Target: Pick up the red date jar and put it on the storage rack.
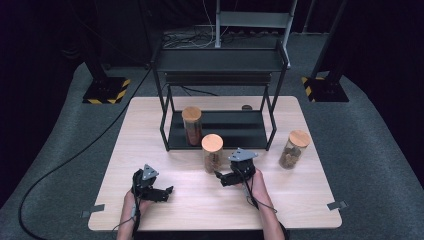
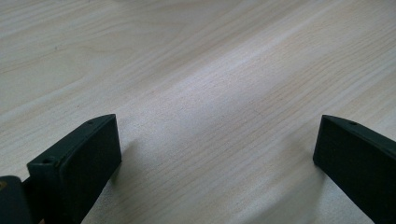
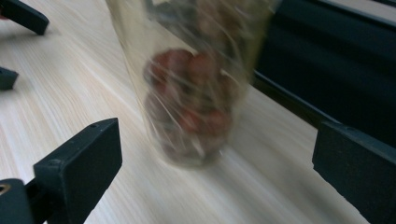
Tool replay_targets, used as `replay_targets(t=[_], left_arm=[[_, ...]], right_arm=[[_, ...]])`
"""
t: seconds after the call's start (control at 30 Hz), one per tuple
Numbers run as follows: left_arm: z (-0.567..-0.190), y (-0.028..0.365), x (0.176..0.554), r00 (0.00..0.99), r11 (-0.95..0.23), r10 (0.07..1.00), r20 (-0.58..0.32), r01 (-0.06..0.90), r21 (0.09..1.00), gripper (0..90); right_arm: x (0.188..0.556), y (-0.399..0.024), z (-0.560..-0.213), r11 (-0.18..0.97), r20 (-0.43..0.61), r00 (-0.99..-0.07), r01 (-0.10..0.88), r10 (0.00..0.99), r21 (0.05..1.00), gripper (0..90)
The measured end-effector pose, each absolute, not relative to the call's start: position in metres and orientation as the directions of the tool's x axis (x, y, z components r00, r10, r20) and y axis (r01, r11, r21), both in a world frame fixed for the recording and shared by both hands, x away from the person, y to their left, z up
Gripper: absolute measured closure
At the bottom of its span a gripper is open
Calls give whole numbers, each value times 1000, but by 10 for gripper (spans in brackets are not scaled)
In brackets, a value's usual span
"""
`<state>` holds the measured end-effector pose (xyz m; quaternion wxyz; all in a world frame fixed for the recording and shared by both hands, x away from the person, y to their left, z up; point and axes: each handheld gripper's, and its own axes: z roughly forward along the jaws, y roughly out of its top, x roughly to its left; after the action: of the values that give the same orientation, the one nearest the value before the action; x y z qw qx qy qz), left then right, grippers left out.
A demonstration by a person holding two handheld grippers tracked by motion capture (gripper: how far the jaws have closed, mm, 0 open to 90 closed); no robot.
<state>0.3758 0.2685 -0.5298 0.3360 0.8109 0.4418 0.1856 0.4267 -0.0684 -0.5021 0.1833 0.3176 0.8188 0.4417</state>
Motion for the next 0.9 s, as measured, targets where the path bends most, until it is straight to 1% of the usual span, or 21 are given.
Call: replay_targets(t=[0.37,0.5,0.63,0.9], left_arm=[[-530,268,376,541,-384,841,4,591,709,3],[-530,268,376,542,-384,840,4,590,710,5],[-530,268,376,544,-386,839,4,589,710,6],[-530,268,376,544,-386,839,4,589,710,7]], right_arm=[[439,-44,-499,393,-35,-740,317,672,863,5],[444,-35,-496,415,-52,-756,299,652,860,4],[447,-30,-495,425,-75,-764,271,640,864,2],[448,-29,-497,406,-69,-766,260,639,876,0]])
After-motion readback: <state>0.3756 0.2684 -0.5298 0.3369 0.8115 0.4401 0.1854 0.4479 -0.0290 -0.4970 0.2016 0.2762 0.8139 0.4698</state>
